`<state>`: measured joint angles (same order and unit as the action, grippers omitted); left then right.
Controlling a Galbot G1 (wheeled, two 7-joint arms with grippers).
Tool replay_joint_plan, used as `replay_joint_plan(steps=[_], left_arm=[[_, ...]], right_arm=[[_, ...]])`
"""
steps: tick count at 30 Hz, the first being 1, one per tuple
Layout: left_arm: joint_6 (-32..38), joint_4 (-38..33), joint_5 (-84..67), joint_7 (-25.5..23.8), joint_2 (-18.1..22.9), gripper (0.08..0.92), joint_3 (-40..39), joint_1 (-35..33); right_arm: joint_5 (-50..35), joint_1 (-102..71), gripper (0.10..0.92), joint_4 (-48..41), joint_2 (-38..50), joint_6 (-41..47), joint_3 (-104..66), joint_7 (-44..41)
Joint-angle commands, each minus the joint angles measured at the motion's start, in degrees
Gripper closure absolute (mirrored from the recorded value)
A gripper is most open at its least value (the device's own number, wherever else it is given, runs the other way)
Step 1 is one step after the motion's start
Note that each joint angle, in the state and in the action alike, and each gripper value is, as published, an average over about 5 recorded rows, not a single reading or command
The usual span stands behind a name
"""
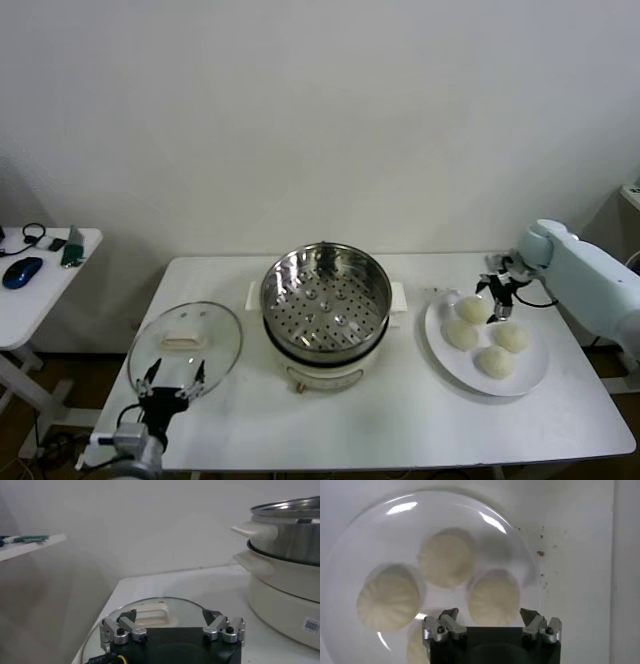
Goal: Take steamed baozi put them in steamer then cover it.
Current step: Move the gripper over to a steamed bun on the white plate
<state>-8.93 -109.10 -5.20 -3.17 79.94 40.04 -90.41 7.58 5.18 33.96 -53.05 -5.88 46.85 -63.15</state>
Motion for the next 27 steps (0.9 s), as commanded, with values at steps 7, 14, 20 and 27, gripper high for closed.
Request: replay_joint_plan(steps=[7,14,20,27], left_arm=[[0.03,0.23,-0.19,-0.04,-0.45,0.177,0.05,0.15],[0.02,0.07,-0.29,0.02,-0.42,0.177,0.16,0.06],[0.03,0.1,-0.26,0.04,-0.33,0.177,0.05,0.02],[-0.2,0.21,-0.14,0.13,-0.17,0.177,-0.06,0.37]], right_arm=[[3.36,-0.5,0.235,-5.67,-4.26,-0.5,-2.48,0.58],[4.31,-0.5,0.298,-4.86,-4.04,-0.17,-2.28,-0.22],[3.59,-0.31,0.333,-3.54,-3.0,-0.22,-1.8,-1.06],[0.83,1.82,0.346,0.34,-0.92,-0.42,1.88,-1.85]])
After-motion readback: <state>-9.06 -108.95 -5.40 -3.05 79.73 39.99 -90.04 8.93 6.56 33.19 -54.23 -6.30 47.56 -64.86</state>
